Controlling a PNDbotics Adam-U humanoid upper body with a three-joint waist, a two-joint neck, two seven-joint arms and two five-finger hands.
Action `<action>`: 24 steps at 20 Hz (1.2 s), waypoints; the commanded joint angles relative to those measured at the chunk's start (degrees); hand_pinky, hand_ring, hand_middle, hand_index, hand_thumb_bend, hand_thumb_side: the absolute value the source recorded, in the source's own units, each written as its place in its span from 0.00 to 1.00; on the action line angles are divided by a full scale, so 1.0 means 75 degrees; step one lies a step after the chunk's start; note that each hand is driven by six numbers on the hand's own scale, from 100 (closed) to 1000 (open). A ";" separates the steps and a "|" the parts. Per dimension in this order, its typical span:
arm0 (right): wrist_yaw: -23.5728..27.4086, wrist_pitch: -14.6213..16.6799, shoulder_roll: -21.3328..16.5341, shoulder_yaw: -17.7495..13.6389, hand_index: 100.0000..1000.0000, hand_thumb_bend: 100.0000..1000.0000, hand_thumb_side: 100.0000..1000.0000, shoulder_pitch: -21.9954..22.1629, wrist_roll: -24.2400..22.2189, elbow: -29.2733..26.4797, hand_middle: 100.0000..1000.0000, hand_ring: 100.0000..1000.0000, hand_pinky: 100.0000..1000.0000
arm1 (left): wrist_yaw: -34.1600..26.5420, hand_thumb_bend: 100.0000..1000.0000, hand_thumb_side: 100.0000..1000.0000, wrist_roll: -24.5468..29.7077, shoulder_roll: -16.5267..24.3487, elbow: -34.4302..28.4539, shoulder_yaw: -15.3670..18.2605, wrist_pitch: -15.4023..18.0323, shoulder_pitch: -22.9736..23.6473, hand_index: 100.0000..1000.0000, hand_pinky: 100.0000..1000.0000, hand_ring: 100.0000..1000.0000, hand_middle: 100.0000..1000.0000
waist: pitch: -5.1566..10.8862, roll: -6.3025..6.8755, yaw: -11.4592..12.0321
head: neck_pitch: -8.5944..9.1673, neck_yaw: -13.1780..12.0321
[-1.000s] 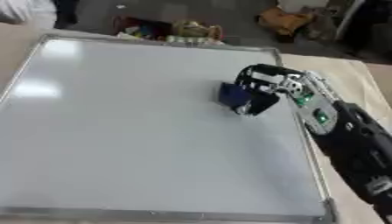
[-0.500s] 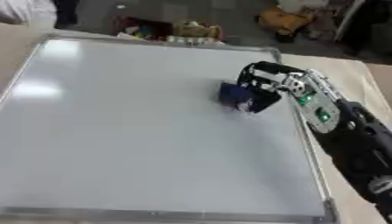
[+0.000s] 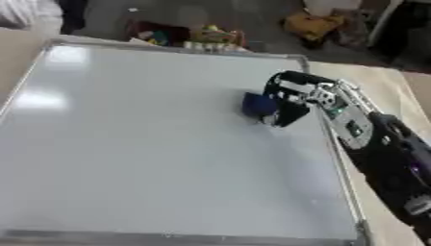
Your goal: Wipe the whiteboard clean with a brush.
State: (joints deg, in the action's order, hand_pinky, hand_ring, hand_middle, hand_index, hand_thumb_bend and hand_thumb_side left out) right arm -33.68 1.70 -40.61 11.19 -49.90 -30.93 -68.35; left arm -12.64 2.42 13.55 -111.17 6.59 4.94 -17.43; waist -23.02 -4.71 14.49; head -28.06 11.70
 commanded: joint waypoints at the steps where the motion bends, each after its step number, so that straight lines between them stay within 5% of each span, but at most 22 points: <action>1: -0.0046 0.0052 -0.0271 -0.0082 0.01 0.14 0.13 -0.0113 -0.0017 -0.0004 0.73 0.84 0.65 | -0.0030 0.11 0.88 0.0035 0.0125 -0.0131 -0.0005 0.0001 -0.0068 0.42 0.47 0.31 0.40 | 0.0136 0.0026 0.0003 | 0.0113 -0.0001; 14: -0.0073 0.0020 -0.0254 -0.0100 0.02 0.11 0.15 -0.0127 0.0080 0.0035 0.59 0.82 0.64 | -0.0033 0.11 0.88 0.0056 0.0122 -0.0129 -0.0009 -0.0016 -0.0074 0.42 0.47 0.31 0.40 | 0.0120 0.0019 0.0009 | 0.0142 0.0001; 24: -0.0138 -0.0040 -0.0263 -0.0101 0.03 0.02 0.19 -0.0121 0.0242 0.0062 0.34 0.78 0.60 | -0.0035 0.10 0.88 0.0079 0.0124 -0.0128 -0.0017 -0.0014 -0.0079 0.42 0.47 0.31 0.40 | 0.0113 0.0019 0.0011 | 0.0138 0.0001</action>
State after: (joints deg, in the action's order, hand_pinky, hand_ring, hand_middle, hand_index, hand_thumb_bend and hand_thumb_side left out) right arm -34.27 1.46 -40.61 11.17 -49.90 -29.53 -67.69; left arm -12.64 2.76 13.55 -111.17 6.58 4.79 -17.59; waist -23.28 -4.76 14.53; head -27.82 11.71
